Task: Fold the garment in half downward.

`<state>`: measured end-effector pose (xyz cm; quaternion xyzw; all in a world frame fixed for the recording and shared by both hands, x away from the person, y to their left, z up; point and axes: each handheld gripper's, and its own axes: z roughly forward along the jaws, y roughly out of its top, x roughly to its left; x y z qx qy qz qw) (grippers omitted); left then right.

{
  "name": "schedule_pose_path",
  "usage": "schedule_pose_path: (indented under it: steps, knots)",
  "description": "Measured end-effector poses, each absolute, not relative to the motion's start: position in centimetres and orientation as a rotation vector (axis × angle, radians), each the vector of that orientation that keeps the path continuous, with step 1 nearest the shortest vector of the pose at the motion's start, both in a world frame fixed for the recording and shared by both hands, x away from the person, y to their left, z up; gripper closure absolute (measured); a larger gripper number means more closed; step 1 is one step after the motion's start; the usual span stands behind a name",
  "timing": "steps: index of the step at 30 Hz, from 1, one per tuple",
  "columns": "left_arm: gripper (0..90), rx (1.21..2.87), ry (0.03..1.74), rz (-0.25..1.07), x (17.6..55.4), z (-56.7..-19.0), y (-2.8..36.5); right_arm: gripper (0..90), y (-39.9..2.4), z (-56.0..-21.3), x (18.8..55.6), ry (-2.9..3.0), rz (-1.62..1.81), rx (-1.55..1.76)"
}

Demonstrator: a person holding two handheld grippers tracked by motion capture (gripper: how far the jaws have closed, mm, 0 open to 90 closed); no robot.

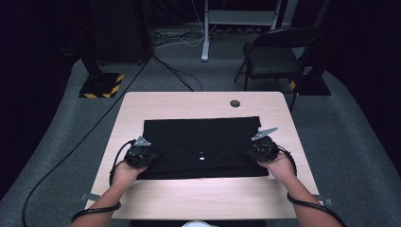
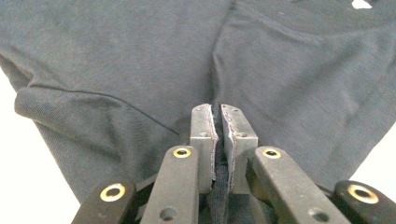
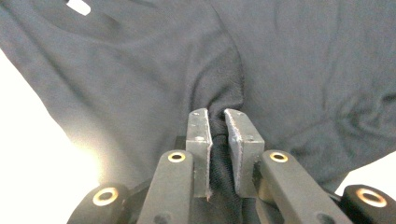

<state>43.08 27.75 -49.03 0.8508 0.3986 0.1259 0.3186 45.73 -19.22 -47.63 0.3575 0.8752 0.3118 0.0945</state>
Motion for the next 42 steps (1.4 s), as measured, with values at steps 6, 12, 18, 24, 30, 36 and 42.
schedule_pose_path:
  steps: [6, 12, 18, 24, 30, 36, 42]
  knots:
    - [84.6, 2.21, 1.003, 0.363, 41.7, -47.9, 28.2, 80.5, -19.8, -45.7, 43.5, 2.543, 1.01, 1.002]
    - [84.6, 2.199, 0.989, 0.332, 40.3, -47.4, 29.1, 80.3, -21.2, -45.5, 41.6, 2.559, 1.037, 1.016]
    - [82.2, 2.221, 1.005, 0.329, 40.0, -48.2, 29.0, 73.0, -21.4, -47.2, 41.1, 2.655, 0.963, 1.069]
    - [74.4, 2.231, 1.029, 0.343, 41.4, -48.4, 28.5, 57.0, -20.9, -46.8, 41.8, 2.638, 0.993, 1.105]
    - [71.1, 2.228, 1.052, 0.337, 42.0, -48.9, 28.4, 56.3, -20.0, -46.8, 43.2, 2.633, 0.981, 1.109]
    - [69.5, 2.241, 1.079, 0.319, 42.0, -49.9, 28.8, 82.6, -19.2, -48.8, 43.2, 2.733, 0.854, 1.031]
    - [65.0, 2.236, 1.098, 0.307, 42.0, -50.1, 28.9, 66.1, -19.9, -49.5, 43.0, 2.707, 0.88, 1.107]
